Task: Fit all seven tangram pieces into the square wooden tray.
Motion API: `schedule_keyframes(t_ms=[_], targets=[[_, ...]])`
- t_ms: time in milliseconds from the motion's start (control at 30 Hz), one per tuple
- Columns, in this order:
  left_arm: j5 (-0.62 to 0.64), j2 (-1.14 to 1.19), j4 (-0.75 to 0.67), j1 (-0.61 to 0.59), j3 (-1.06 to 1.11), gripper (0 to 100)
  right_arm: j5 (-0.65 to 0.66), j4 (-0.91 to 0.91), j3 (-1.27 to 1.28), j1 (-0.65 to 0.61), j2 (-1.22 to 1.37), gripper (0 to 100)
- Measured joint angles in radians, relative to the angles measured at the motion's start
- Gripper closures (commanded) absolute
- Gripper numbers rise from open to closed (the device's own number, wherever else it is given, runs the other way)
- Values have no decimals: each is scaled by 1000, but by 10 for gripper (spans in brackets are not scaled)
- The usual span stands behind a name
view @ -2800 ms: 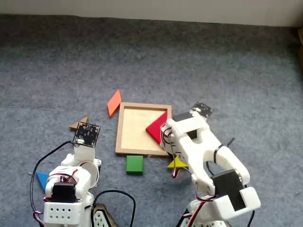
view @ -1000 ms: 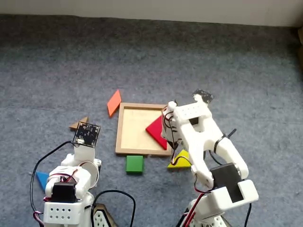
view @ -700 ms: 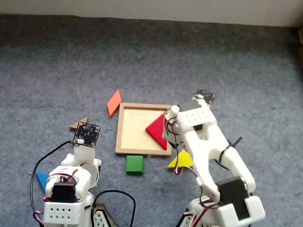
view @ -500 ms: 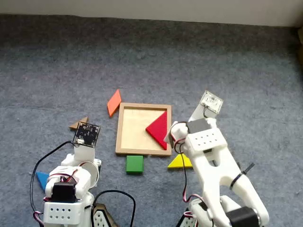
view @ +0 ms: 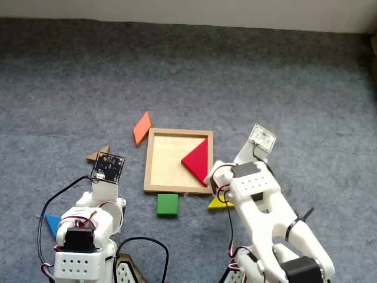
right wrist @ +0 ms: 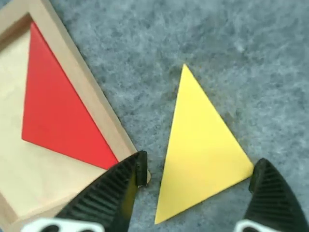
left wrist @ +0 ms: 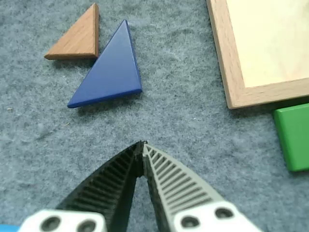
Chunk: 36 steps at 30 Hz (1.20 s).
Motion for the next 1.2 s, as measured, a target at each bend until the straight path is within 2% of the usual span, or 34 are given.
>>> schedule_keyframes(t_ms=[1000, 1200], targets=[[0, 0, 0, 0, 0, 977, -23, -21, 0, 23, 0, 670], [0, 0, 0, 0, 0, 977, -32, -23, -20, 23, 117, 670]])
